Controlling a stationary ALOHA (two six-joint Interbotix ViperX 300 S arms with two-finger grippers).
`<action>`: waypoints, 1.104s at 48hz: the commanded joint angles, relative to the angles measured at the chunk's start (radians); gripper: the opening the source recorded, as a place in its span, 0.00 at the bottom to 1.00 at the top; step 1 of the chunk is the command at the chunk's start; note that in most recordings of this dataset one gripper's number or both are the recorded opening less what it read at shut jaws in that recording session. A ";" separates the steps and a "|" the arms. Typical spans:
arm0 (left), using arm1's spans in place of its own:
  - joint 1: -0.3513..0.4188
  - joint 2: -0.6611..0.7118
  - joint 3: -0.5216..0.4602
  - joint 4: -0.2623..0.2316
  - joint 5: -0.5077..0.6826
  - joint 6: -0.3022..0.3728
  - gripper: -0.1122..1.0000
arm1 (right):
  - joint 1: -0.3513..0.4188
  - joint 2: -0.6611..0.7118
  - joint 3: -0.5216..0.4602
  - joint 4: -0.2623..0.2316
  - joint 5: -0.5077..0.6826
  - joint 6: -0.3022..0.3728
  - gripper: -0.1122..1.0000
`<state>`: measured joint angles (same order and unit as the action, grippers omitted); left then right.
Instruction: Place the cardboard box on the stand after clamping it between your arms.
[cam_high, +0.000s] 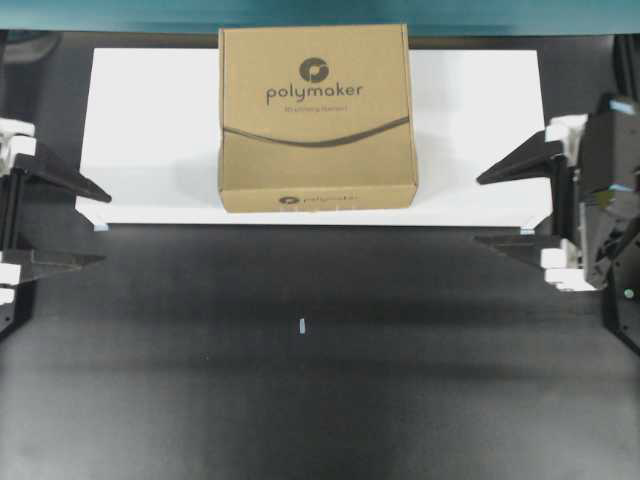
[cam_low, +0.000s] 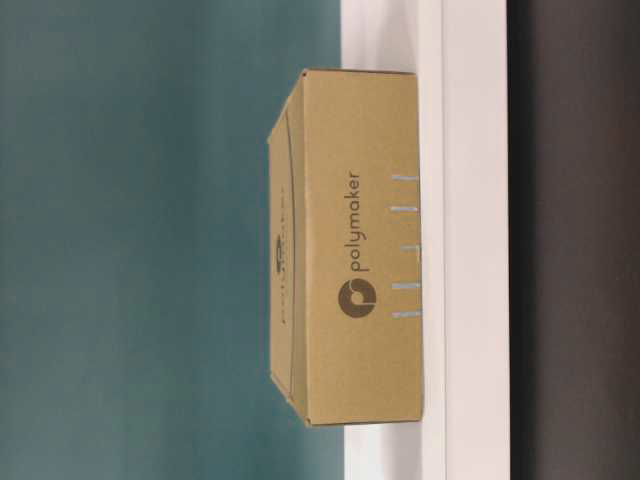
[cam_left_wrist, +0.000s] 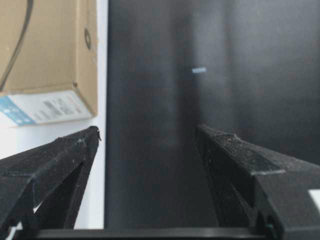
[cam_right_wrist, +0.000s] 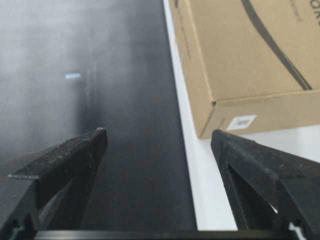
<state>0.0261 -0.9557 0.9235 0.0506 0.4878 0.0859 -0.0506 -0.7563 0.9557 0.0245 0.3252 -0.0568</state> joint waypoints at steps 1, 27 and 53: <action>-0.002 0.005 -0.011 0.000 -0.017 -0.002 0.78 | 0.009 -0.023 0.002 0.002 -0.012 0.008 0.82; 0.000 -0.011 0.011 0.000 -0.112 -0.002 0.78 | 0.009 -0.072 0.037 0.003 -0.072 0.011 0.82; 0.000 -0.012 0.017 0.000 -0.112 -0.003 0.78 | 0.018 -0.074 0.051 0.006 -0.072 0.038 0.82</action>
<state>0.0261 -0.9710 0.9495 0.0522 0.3835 0.0859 -0.0399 -0.8330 1.0078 0.0276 0.2623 -0.0368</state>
